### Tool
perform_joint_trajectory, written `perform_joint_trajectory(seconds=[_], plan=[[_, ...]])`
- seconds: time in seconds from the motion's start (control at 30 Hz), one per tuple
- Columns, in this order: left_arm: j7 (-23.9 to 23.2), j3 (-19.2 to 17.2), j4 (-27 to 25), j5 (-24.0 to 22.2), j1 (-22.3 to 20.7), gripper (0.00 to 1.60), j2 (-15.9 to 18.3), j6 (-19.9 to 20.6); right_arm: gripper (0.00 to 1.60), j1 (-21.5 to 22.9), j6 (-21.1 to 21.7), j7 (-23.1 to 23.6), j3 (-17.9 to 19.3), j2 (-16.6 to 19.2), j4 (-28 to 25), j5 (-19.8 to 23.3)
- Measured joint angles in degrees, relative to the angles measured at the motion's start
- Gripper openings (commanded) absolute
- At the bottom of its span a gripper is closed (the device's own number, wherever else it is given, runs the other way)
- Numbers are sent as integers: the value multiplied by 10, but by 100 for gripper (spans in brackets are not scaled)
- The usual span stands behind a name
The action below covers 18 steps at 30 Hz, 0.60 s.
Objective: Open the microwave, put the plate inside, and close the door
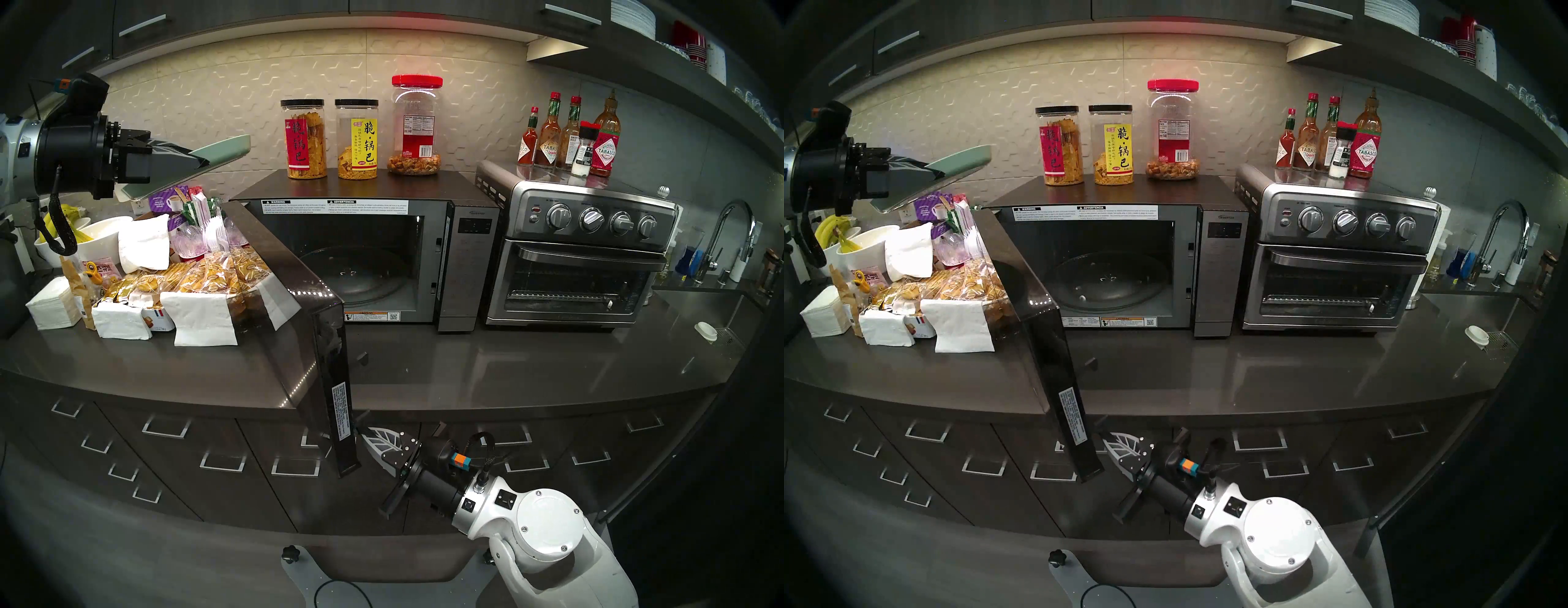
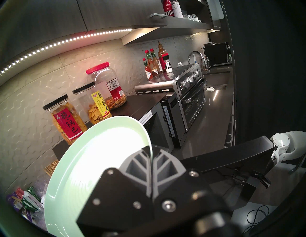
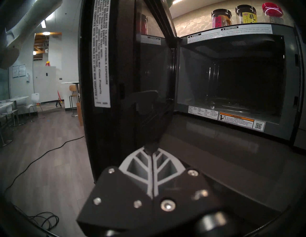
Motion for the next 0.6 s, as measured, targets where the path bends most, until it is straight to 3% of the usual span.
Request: perform_joint_trajectory(seconds=[0.37, 0.6], plan=[[0, 0, 0, 0, 0, 0, 0, 0, 0, -2, -10, -14, -31, 6, 12, 3], [0, 0, 0, 0, 0, 0, 0, 0, 0, 7, -10, -18, -19, 4, 23, 13]])
